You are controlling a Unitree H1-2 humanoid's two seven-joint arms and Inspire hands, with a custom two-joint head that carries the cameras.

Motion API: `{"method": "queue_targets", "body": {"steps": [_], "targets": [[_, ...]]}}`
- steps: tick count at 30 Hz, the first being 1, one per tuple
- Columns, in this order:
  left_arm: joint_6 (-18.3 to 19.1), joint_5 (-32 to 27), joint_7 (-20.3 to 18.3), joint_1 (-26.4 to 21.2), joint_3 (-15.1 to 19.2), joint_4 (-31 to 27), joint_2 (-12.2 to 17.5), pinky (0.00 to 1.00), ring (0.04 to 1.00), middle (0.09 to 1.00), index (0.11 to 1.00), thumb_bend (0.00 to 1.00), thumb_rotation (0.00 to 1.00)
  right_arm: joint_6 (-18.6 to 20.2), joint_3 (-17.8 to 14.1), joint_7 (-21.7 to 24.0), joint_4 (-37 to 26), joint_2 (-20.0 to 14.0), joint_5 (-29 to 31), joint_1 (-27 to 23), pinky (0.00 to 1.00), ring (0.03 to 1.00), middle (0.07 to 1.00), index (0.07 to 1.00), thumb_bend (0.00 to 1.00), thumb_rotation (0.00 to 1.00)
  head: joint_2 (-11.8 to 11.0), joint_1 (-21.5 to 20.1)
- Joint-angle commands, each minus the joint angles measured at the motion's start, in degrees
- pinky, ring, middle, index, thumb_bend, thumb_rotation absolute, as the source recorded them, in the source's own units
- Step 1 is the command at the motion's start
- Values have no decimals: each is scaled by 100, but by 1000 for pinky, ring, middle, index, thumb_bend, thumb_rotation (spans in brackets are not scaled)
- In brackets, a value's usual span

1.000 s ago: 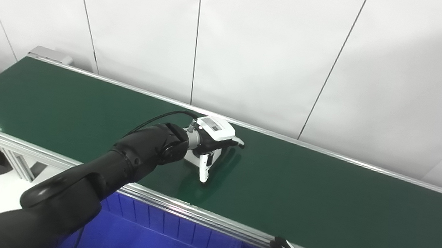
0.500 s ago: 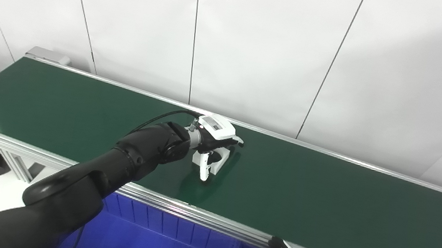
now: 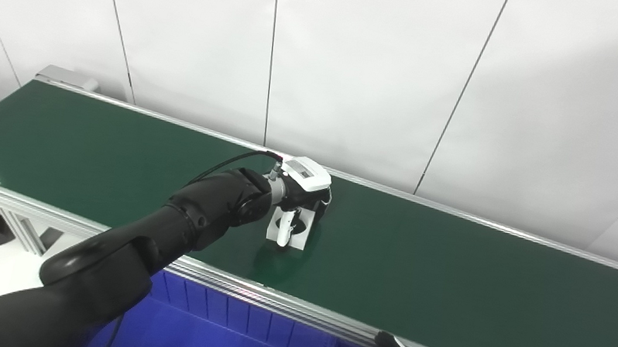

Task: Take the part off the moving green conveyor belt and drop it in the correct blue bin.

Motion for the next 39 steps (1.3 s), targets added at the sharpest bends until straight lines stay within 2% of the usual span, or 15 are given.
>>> {"method": "queue_targets", "body": {"steps": [1, 6, 14, 17, 20, 23, 24, 25, 26, 27, 28, 29, 30, 33, 39], "targets": [[43, -52, 114, -264, 67, -178, 116, 309, 374, 487, 550, 494, 0, -4, 43, 134, -97, 87, -13, -43, 750, 814, 905, 825, 993, 264, 5, 5], [55, -13, 199, -248, 45, -259, 112, 327, 378, 498, 546, 494, 0, -4, 50, 108, -92, 76, -41, -44, 744, 810, 903, 825, 990, 266, 14, 6], [220, -24, -132, -202, 82, -752, 188, 301, 369, 487, 556, 493, 0, -4, 22, 177, -113, 80, 11, -22, 748, 812, 904, 824, 991, 270, 49, 41], [349, -140, -528, -73, 219, -1491, 290, 331, 378, 496, 551, 494, 0, -4, 12, 190, -113, 66, 2, -22, 747, 811, 904, 828, 993, 276, 82, 86], [569, -312, -1014, 79, 398, -2278, 366, 259, 374, 467, 538, 497, 0, -4, -12, 239, -100, 57, 32, -31, 752, 815, 905, 830, 986, 262, 126, 116], [903, -536, -1711, 223, 578, -3242, 473, 258, 386, 462, 527, 500, 0, -4, -60, 326, -103, 48, 83, -49, 755, 819, 904, 831, 982, 257, 332, 135], [1042, -621, -1971, 258, 650, -3572, 510, 270, 389, 462, 527, 500, 0, -3, -81, 361, -126, 41, 93, -57, 754, 819, 904, 833, 980, 259, 515, 139], [1222, -722, -2250, 314, 730, -3951, 557, 279, 387, 460, 530, 499, 0, -3, -96, 392, -143, 37, 98, -70, 753, 819, 906, 835, 975, 260, 553, 140], [1388, -801, -2501, 340, 800, -4264, 593, 289, 388, 461, 532, 499, 0, -3, -115, 425, -180, 30, 109, -82, 752, 819, 907, 839, 971, 264, 766, 155], [1502, -843, -2674, 357, 848, -4463, 613, 305, 392, 466, 532, 500, 0, -3, -133, 452, -204, 28, 116, -89, 751, 819, 909, 843, 968, 268, 766, 155], [1734, -847, -2983, 401, 908, -4868, 681, 311, 393, 467, 532, 500, 0, -2, -147, 462, -223, 19, 96, -117, 750, 819, 909, 844, 967, 270, 978, 174], [1896, -836, -3200, 425, 947, -5134, 724, 303, 386, 469, 538, 499, 0, -2, -162, 473, -238, 14, 80, -138, 746, 815, 915, 849, 965, 290, 1013, 180], [2038, -834, -3406, 487, 997, -5447, 795, 304, 386, 470, 539, 499, 0, -3, -190, 500, -264, 17, 89, -158, 747, 815, 915, 849, 967, 290, 1170, 199], [2222, -879, -3671, 718, 1141, -5995, 939, 311, 383, 471, 545, 498, 0, -4, -265, 584, -351, 44, 125, -189, 745, 807, 908, 847, 980, 292, 1320, 199], [2309, -1071, -3830, 1457, 1435, -6832, 1165, 305, 382, 473, 540, 498, 0, 2, -371, 682, -624, 127, 99, -179, 719, 786, 894, 835, 990, 282, 1642, 114]]}}
